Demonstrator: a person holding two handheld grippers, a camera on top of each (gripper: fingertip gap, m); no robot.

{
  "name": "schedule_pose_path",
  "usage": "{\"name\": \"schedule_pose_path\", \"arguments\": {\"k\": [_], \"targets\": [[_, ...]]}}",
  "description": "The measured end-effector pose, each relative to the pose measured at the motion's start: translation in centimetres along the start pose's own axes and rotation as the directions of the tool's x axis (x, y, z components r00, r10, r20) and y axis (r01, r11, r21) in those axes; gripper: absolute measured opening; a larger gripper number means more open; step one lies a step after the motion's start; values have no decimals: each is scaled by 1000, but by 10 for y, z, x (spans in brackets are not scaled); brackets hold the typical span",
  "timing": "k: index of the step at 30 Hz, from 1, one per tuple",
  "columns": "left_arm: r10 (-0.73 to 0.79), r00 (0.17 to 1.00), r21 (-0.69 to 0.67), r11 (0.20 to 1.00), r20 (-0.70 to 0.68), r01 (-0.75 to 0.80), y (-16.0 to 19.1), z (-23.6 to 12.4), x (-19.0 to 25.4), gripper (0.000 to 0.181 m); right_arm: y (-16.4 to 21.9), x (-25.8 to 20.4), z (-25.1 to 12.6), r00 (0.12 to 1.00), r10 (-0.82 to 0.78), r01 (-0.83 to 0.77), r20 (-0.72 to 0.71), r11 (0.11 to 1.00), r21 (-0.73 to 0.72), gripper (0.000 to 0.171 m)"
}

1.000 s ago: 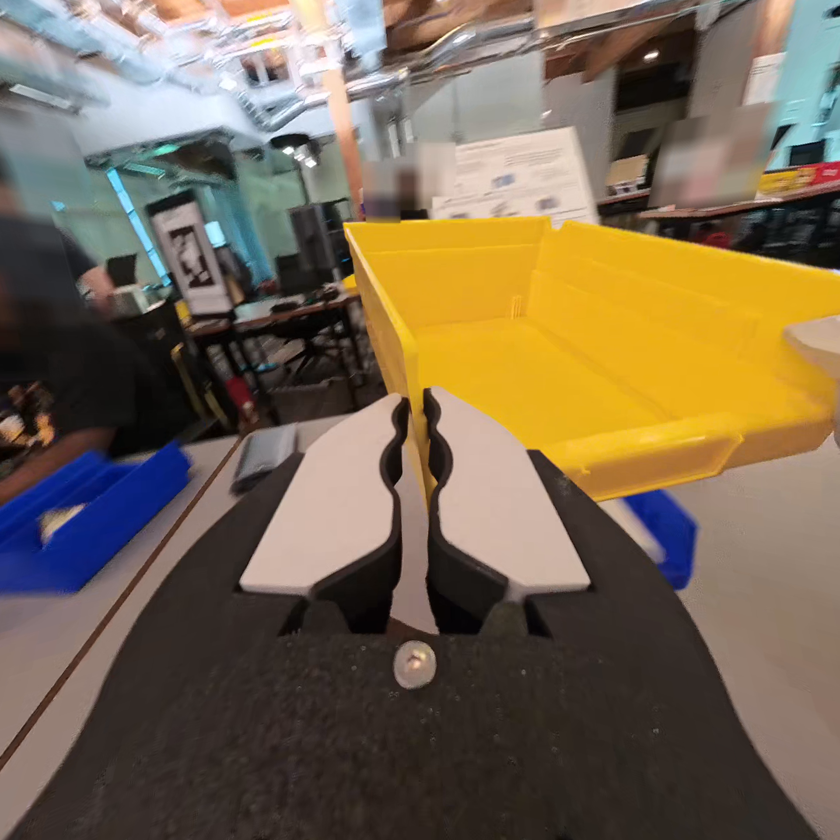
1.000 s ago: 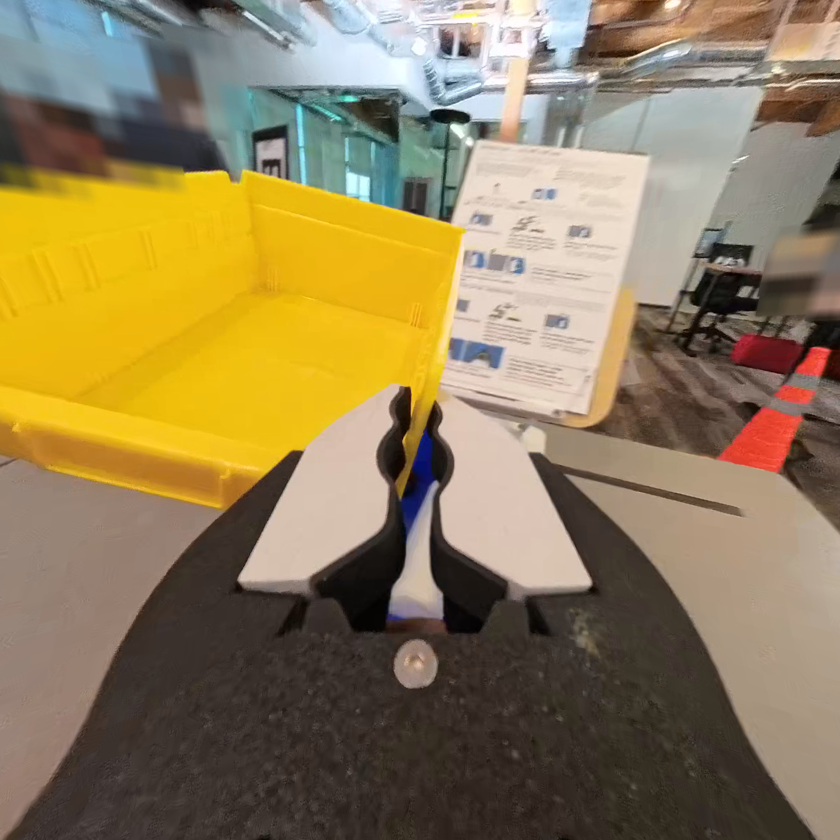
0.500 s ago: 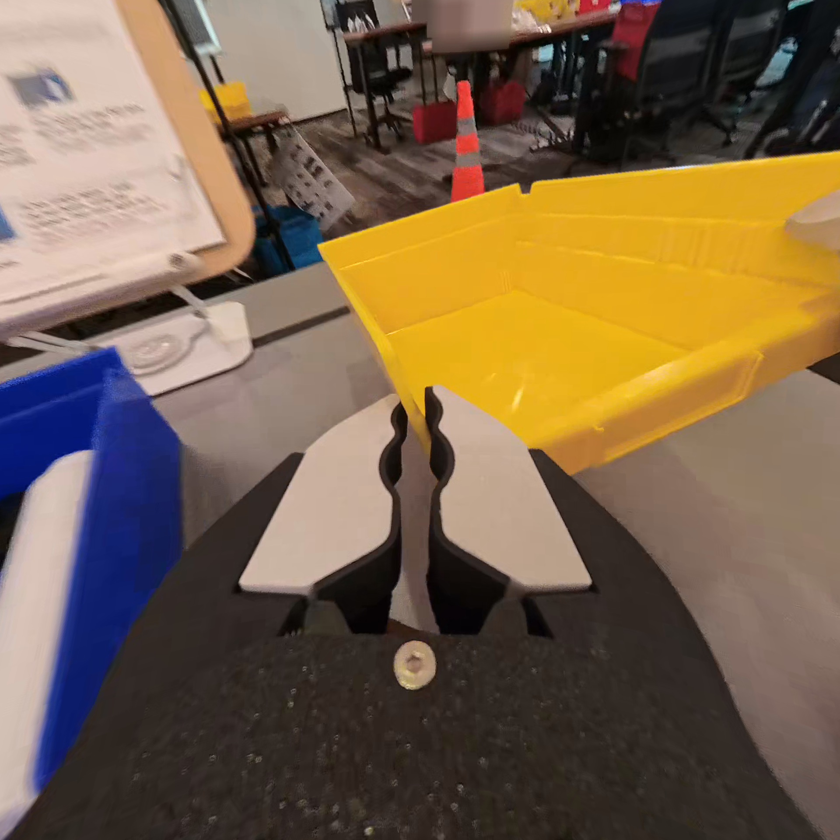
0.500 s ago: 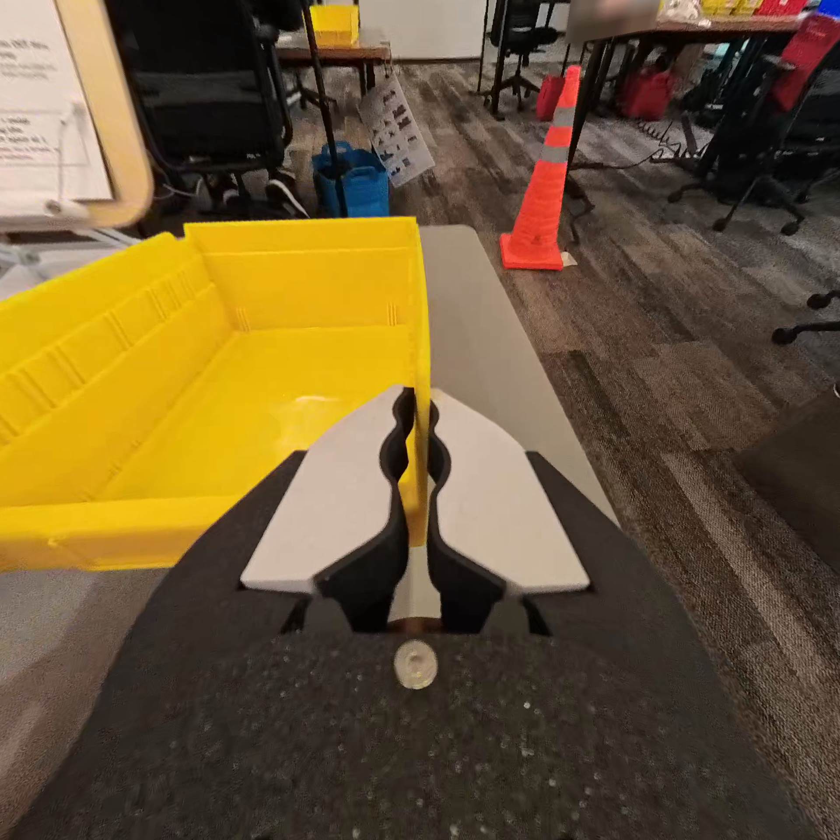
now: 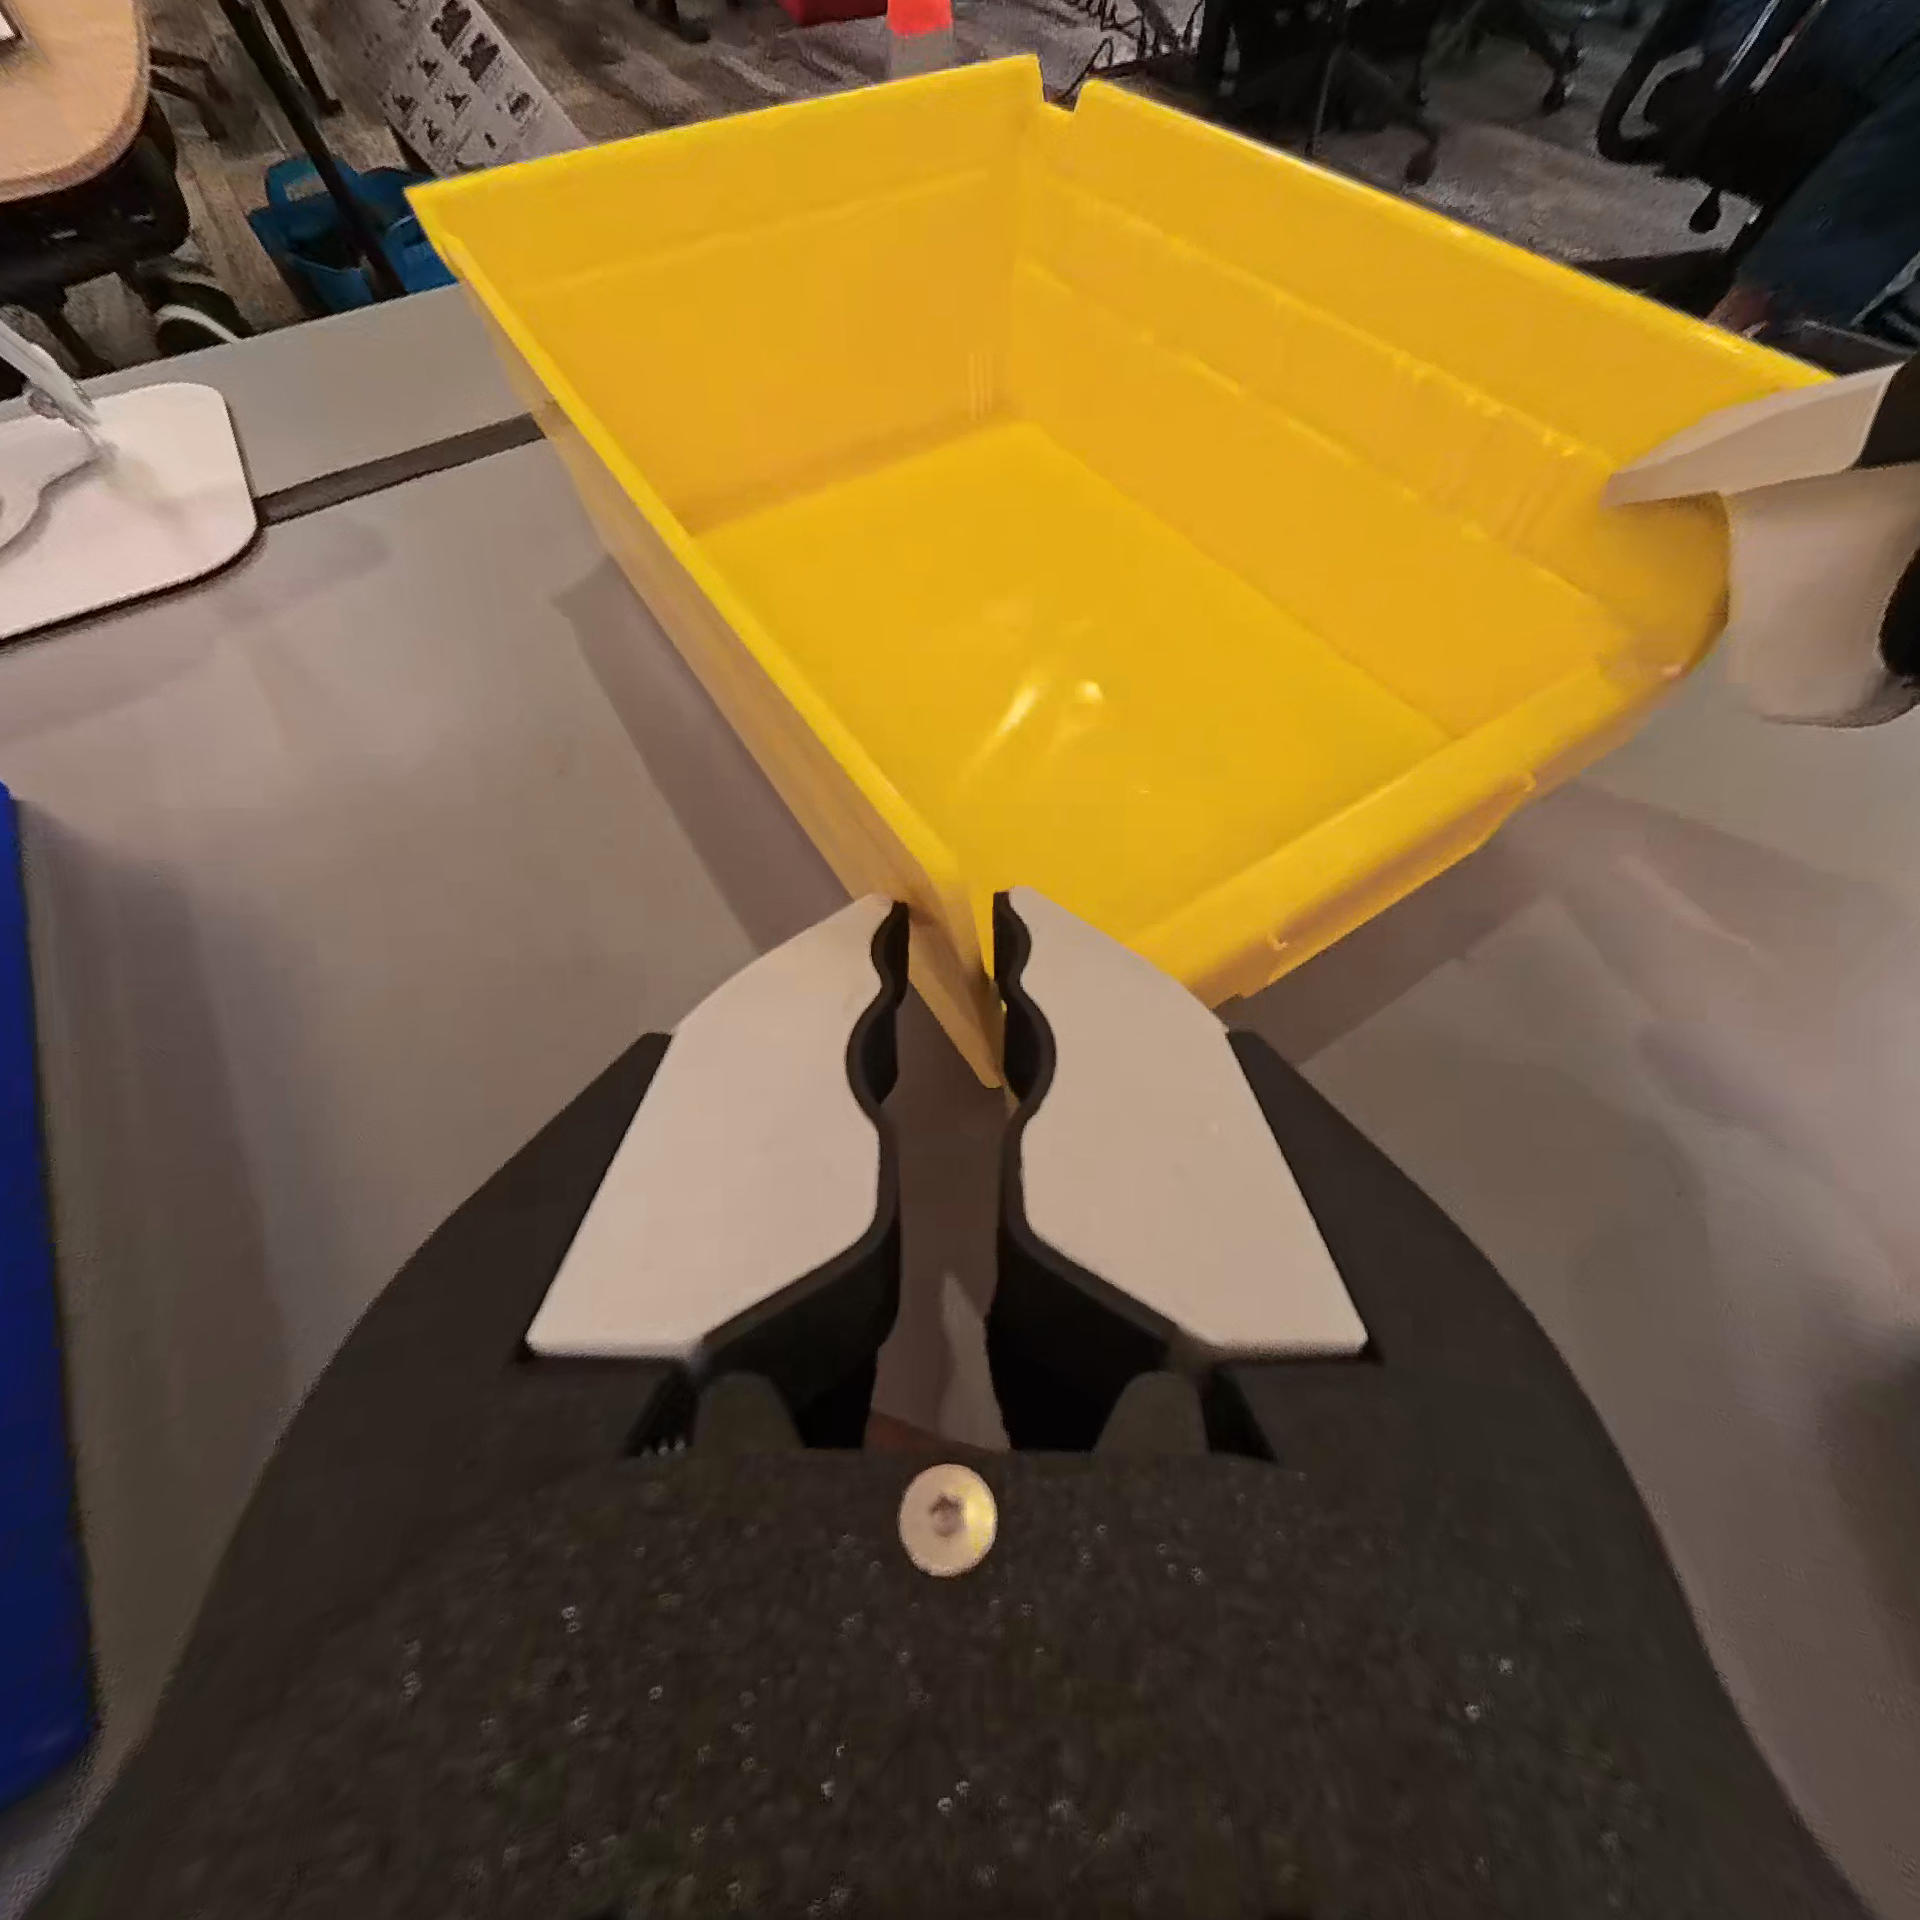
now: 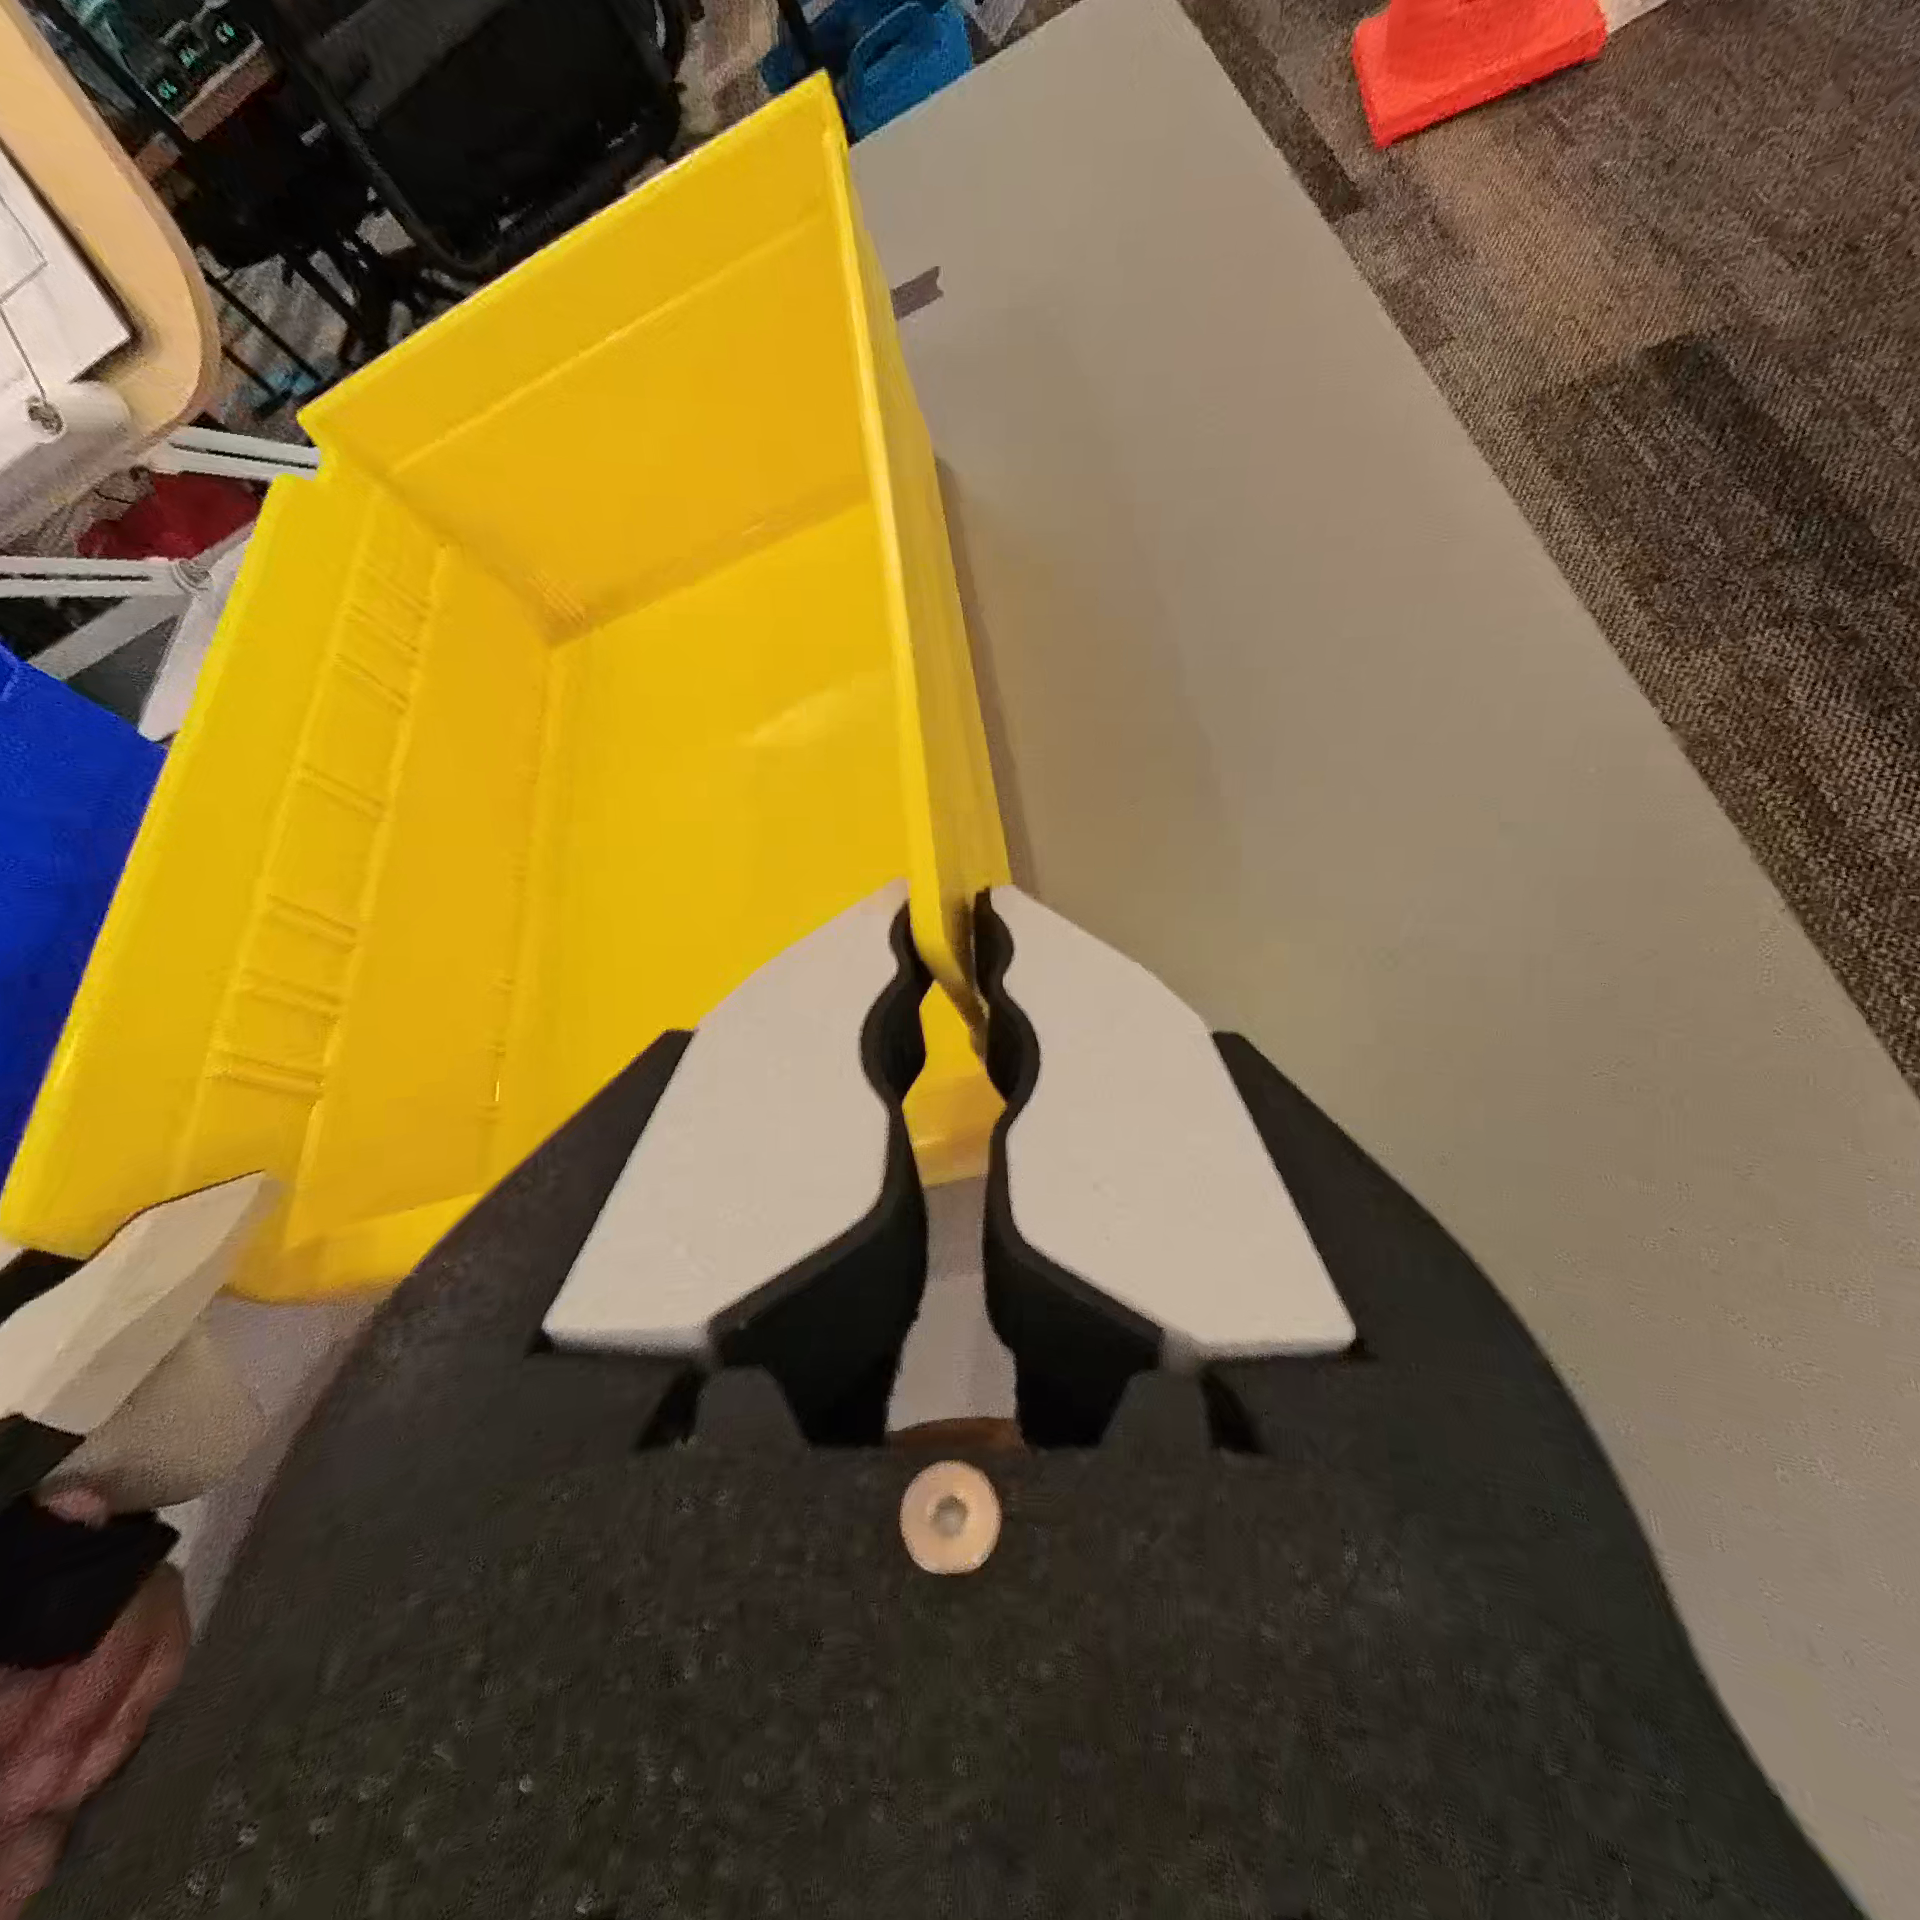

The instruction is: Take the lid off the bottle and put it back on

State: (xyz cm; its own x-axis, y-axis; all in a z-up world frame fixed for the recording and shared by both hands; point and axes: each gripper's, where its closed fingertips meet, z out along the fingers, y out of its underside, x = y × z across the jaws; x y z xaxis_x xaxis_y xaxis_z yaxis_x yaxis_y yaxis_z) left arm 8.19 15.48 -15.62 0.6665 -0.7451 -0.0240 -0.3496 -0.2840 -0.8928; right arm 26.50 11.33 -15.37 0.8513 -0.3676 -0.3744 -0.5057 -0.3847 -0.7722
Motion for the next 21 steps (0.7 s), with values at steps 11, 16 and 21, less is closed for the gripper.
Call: {"name": "schedule_pose_path", "arguments": {"k": [11,16,21], "targets": [[-123,972,138,979,-200,152,-42,-132,-75,46,-53,-14,-46,909,-341,392,-241,895,213,41],[-120,964,209,975,238,70,-8,-192,-242,55,-46,-126,-50,872,-480,487,-97,831,269,42],[-176,893,78,984,413,158,62,-196,-326,59,64,-297,-20,787,-530,495,317,848,191,46]]}}
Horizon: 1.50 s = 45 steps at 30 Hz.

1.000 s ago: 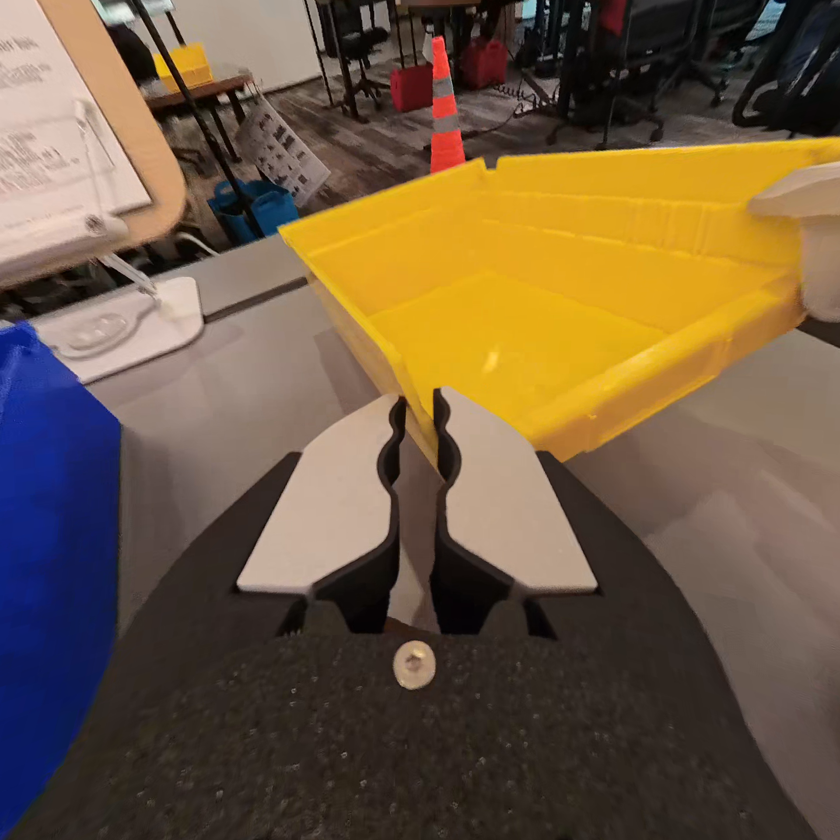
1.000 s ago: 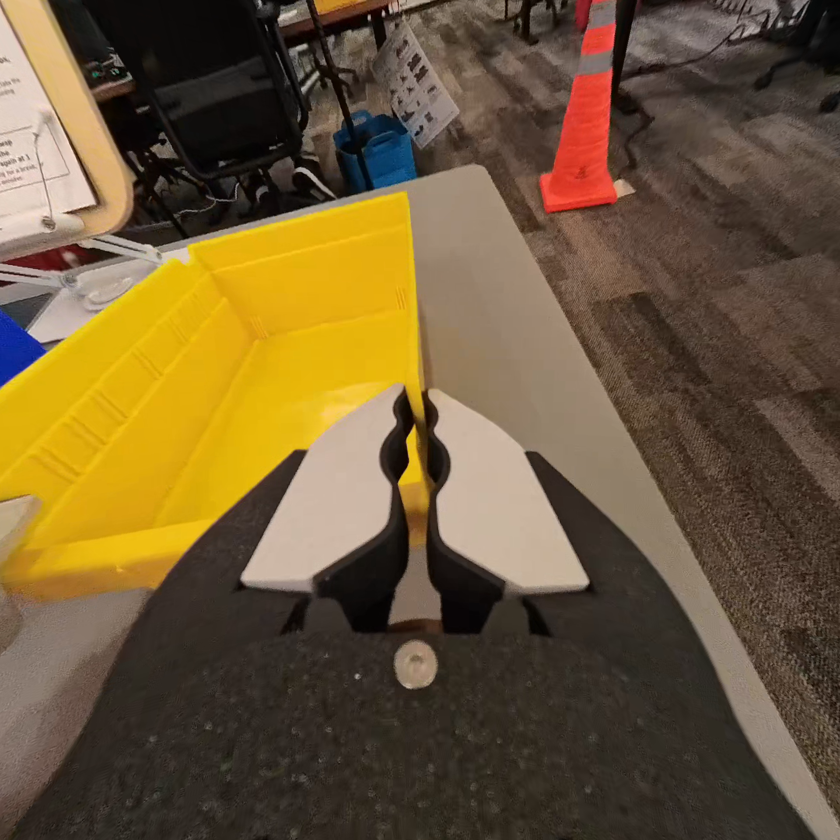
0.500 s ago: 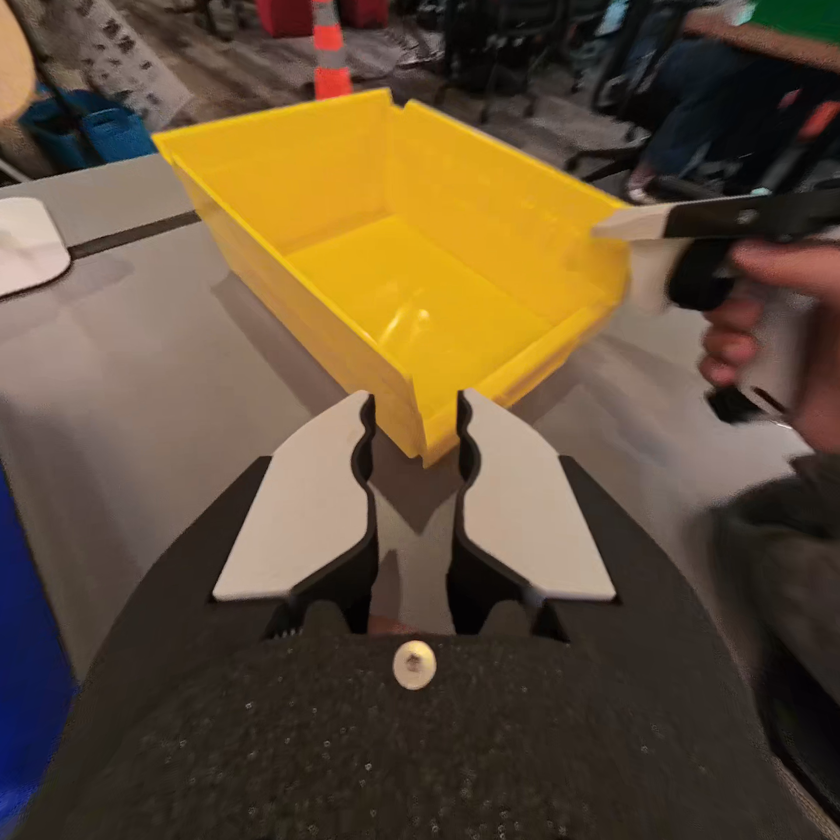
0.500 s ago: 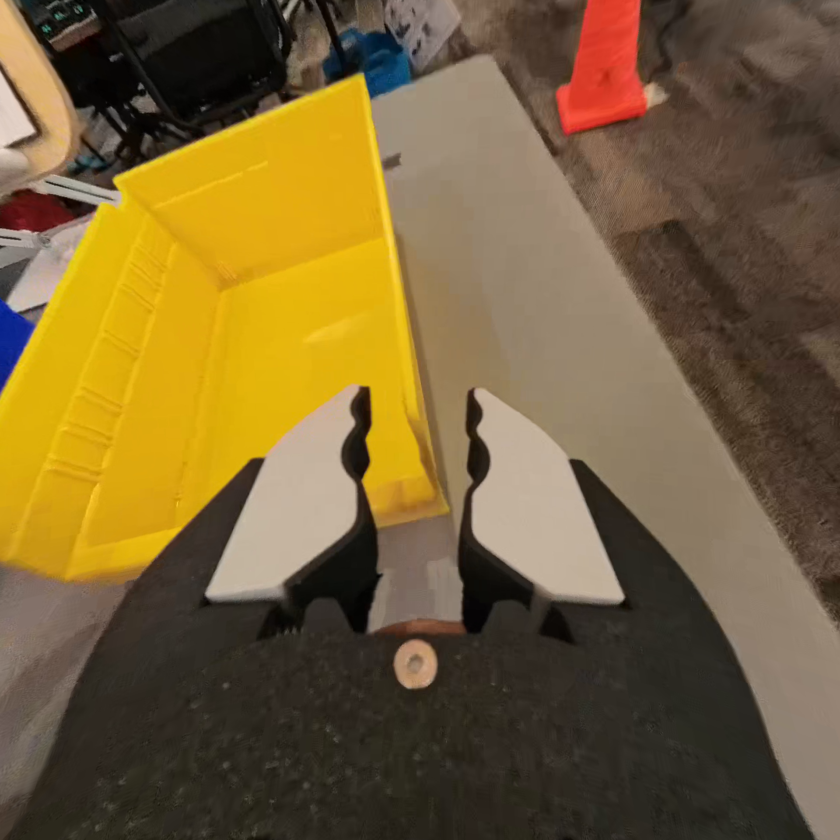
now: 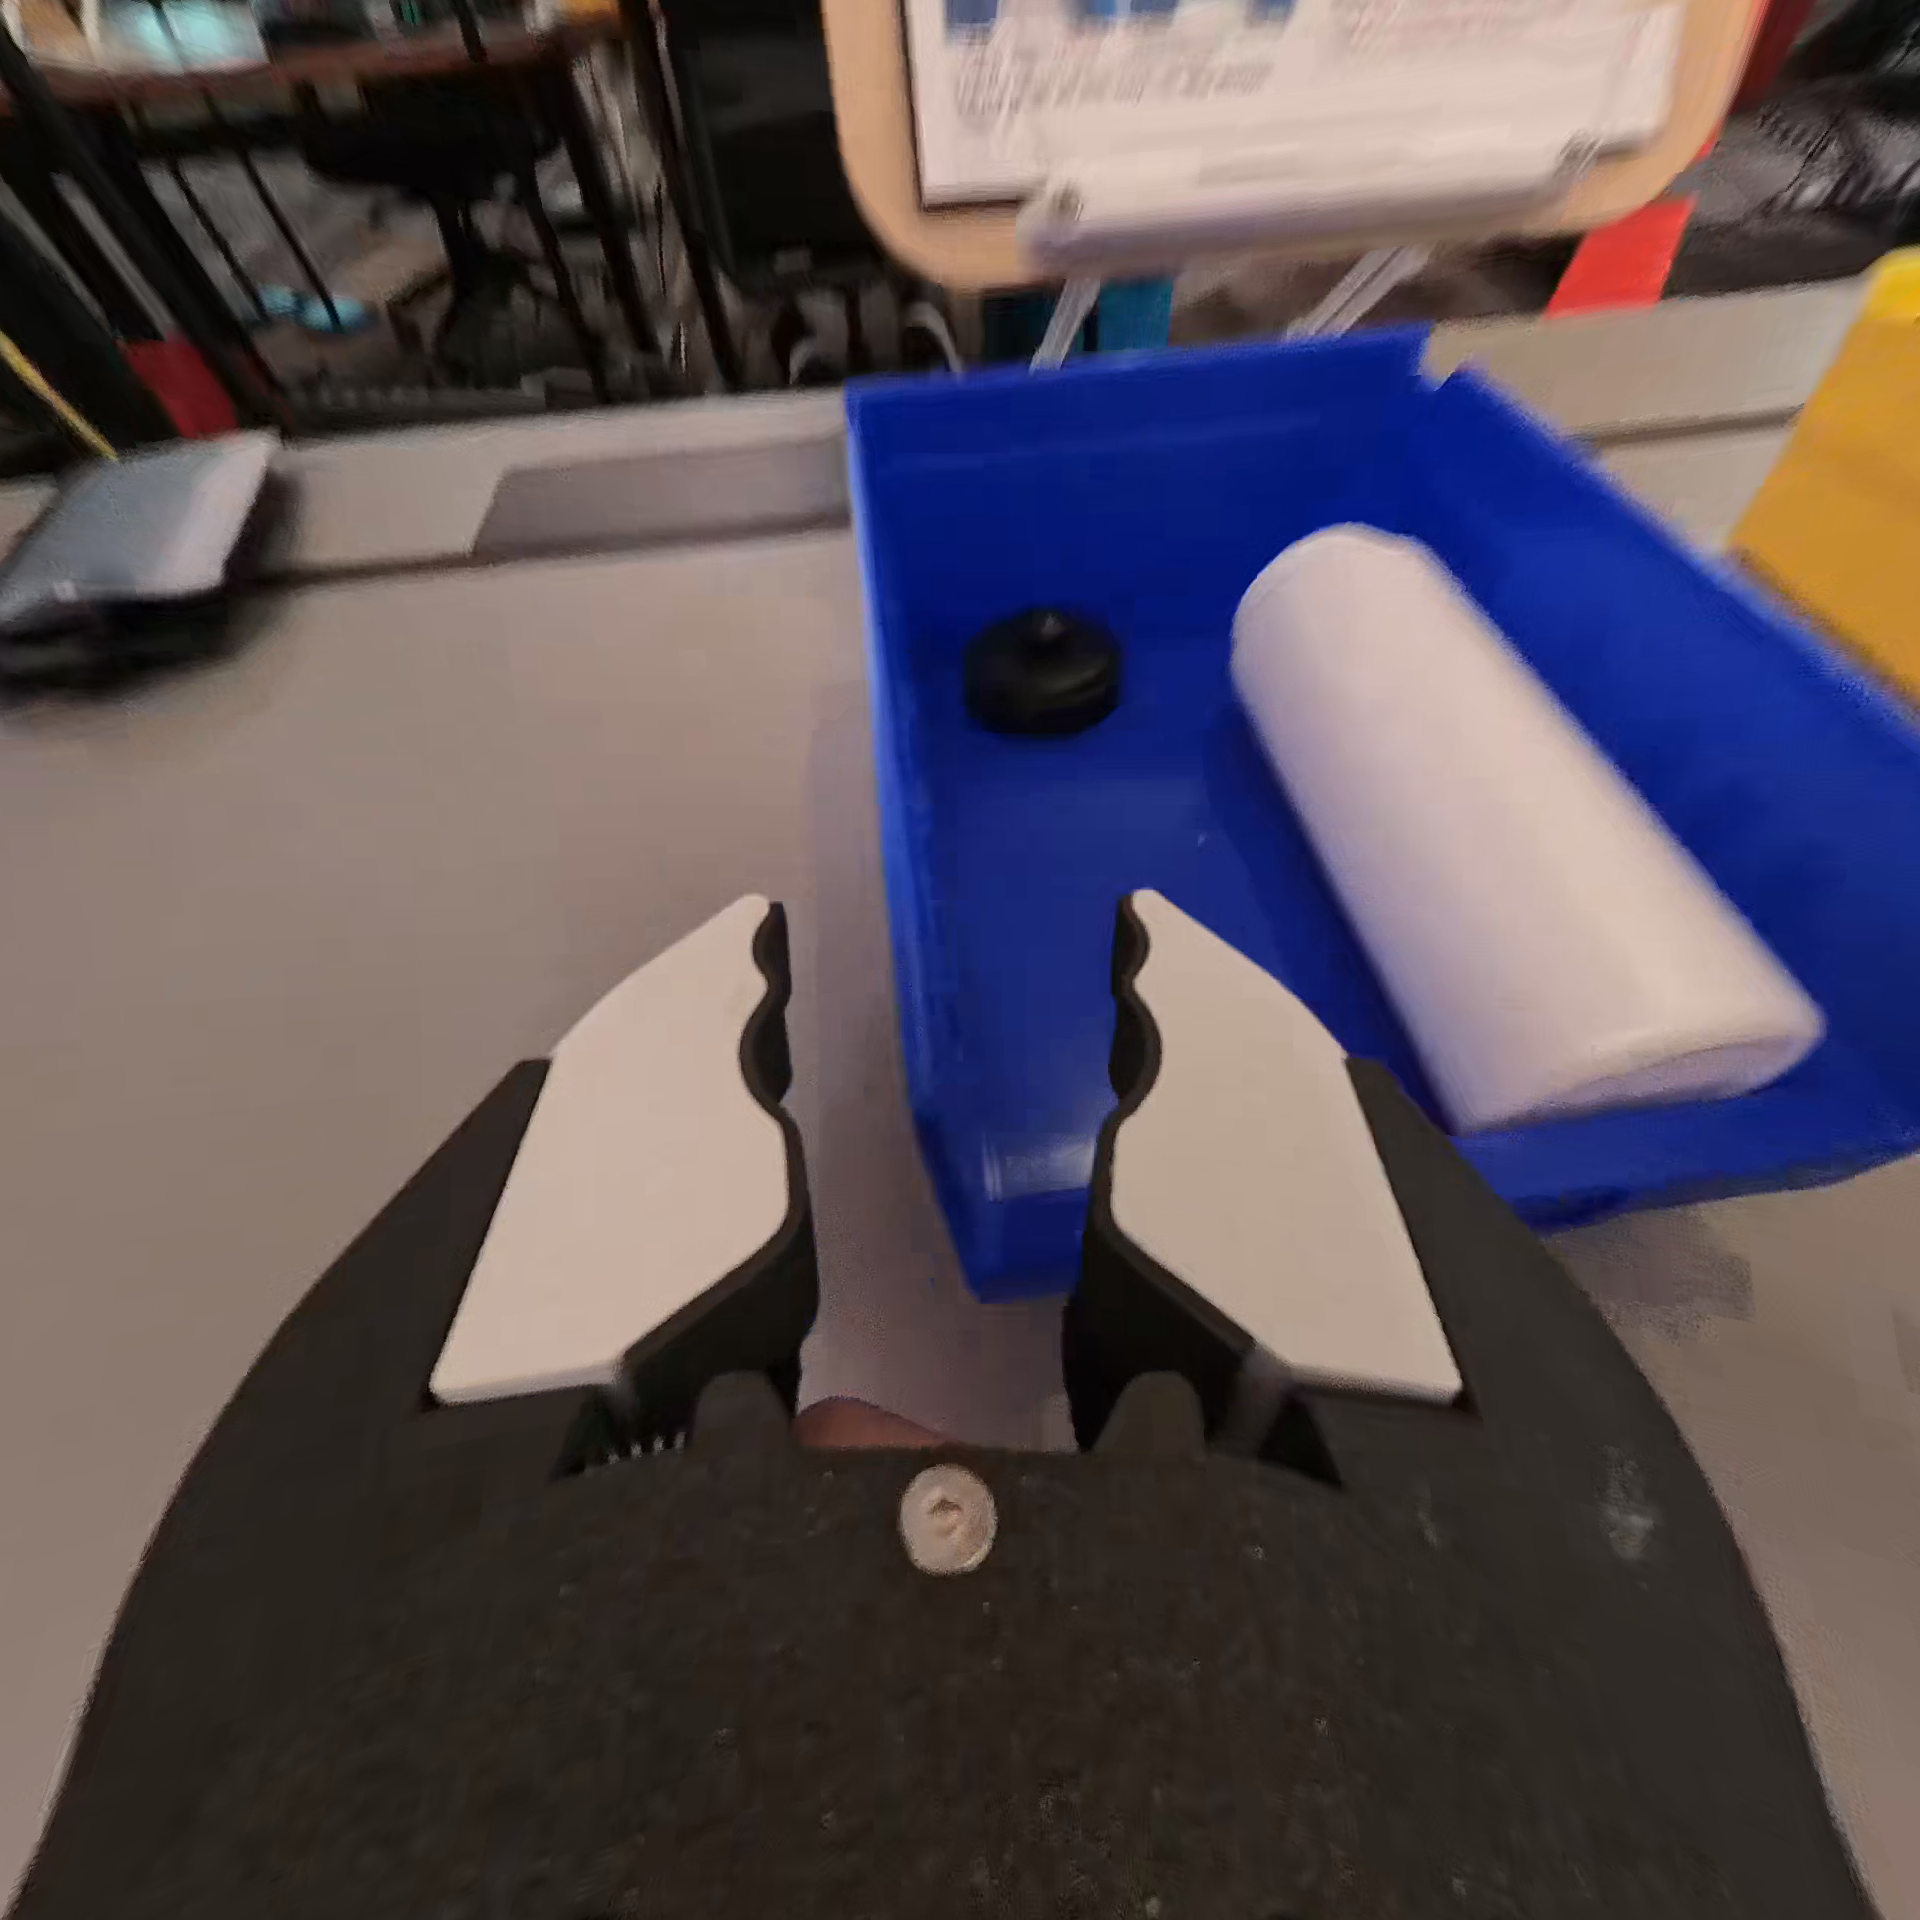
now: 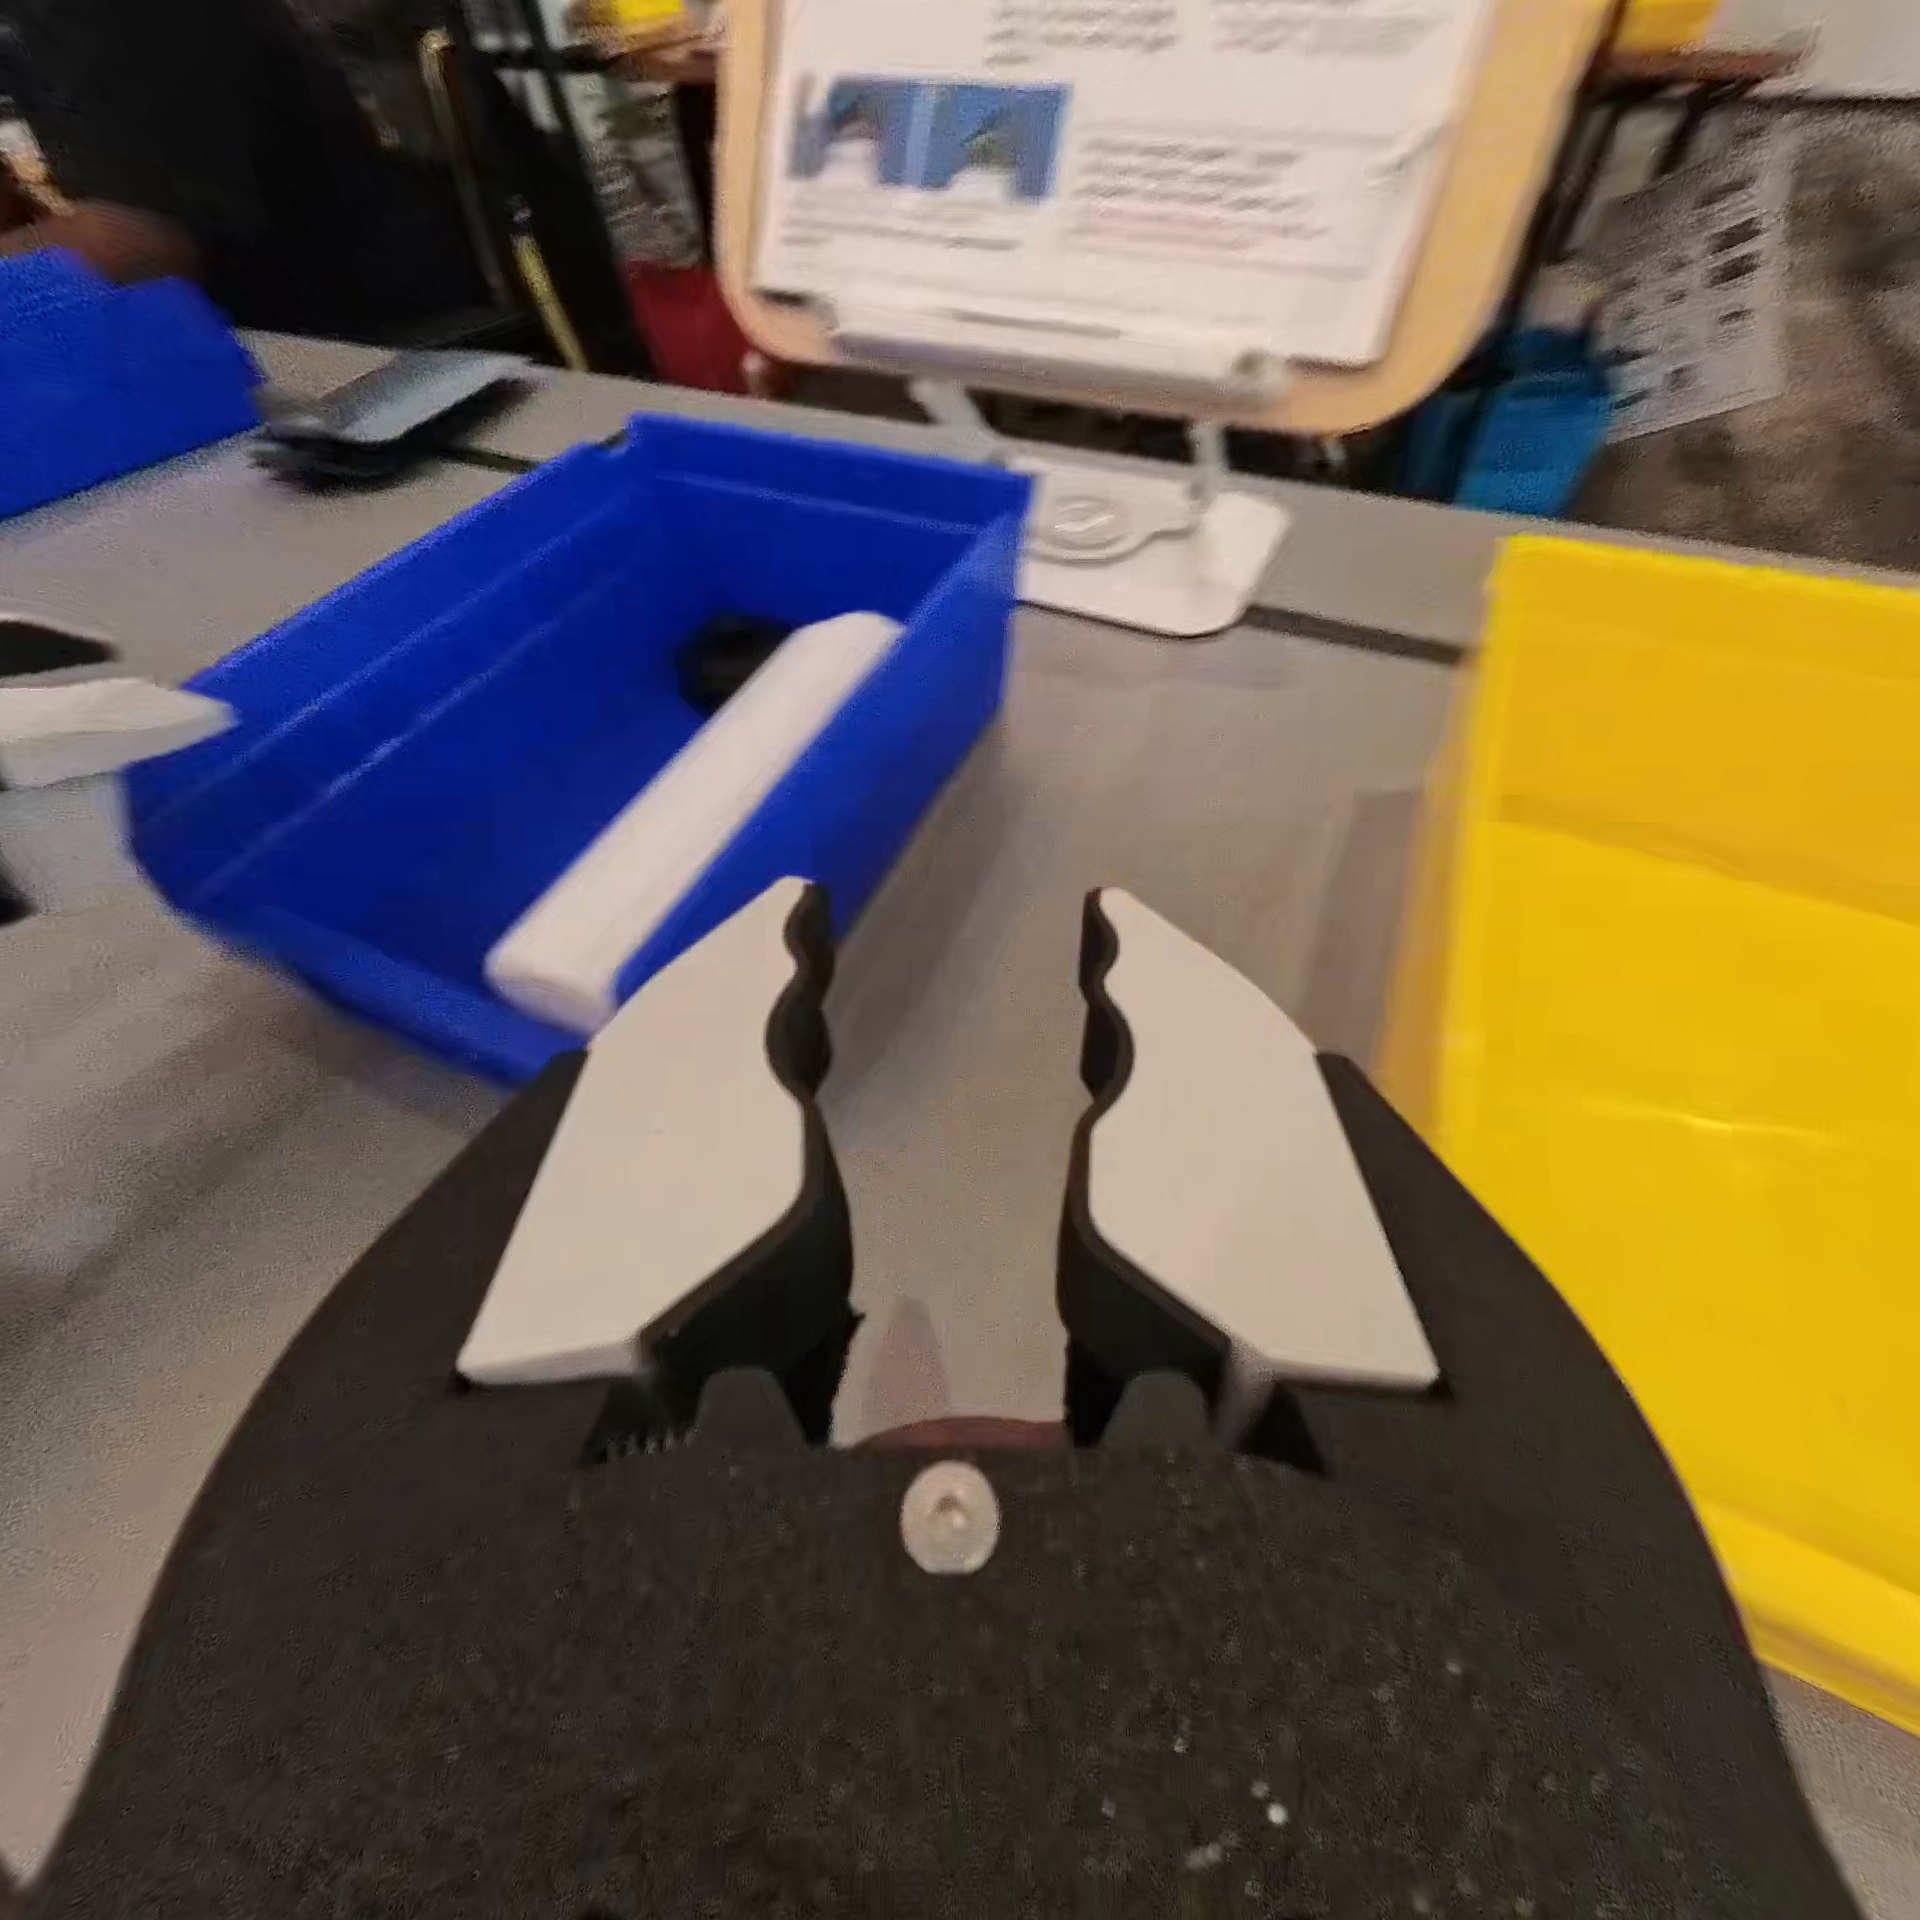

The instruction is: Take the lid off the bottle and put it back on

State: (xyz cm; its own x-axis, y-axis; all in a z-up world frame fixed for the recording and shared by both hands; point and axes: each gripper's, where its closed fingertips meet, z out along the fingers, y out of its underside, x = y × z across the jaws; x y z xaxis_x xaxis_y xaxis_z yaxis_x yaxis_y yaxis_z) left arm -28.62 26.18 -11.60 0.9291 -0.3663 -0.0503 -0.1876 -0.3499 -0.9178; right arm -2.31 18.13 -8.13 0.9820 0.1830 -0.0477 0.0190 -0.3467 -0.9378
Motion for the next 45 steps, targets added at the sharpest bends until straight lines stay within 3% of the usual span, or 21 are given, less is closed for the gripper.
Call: {"name": "schedule_pose_path", "arguments": {"k": [3,5,7,9,11,13,21,26,32,34,39,42,45], "targets": [[-35,997,-111,993,-65,28,24,19,6,54,33,-75,39,989,81,-70,126,993,-91,47],[-28,995,-131,991,-91,16,29,28,10,46,48,-82,59,995,88,-82,41,988,-131,48],[-40,998,-130,991,-45,34,27,29,1,7,57,-64,73,992,50,-68,-118,985,-158,33],[-45,996,-140,990,-77,34,27,30,1,6,64,-69,78,992,80,-100,-100,972,-213,12],[-95,991,-142,987,-99,81,25,29,1,5,63,-67,78,984,74,-108,-159,970,-219,8],[-53,996,-119,992,-72,44,19,26,-9,5,59,-72,78,977,70,-113,-200,970,-216,5],[-43,995,-19,999,91,45,-5,1,-119,5,13,-160,122,990,26,-42,-141,993,-110,5],[-103,986,-47,993,134,110,13,-2,-185,4,17,-222,158,996,16,-29,-84,987,-156,6],[-164,979,-106,979,121,177,40,18,-227,5,32,-263,184,1000,-4,-3,-29,976,-219,13],[-227,967,-114,964,116,240,40,21,-232,6,31,-266,186,998,-53,45,-39,980,-195,14],[-254,963,-137,954,93,265,43,18,-225,30,32,-279,173,983,-47,80,179,980,-182,21],[-222,967,-142,960,128,240,45,14,-227,32,31,-268,142,947,-26,90,319,978,-189,24],[-211,957,-74,970,199,230,27,-4,-236,39,22,-233,99,930,-63,117,362,985,-128,27]]}}
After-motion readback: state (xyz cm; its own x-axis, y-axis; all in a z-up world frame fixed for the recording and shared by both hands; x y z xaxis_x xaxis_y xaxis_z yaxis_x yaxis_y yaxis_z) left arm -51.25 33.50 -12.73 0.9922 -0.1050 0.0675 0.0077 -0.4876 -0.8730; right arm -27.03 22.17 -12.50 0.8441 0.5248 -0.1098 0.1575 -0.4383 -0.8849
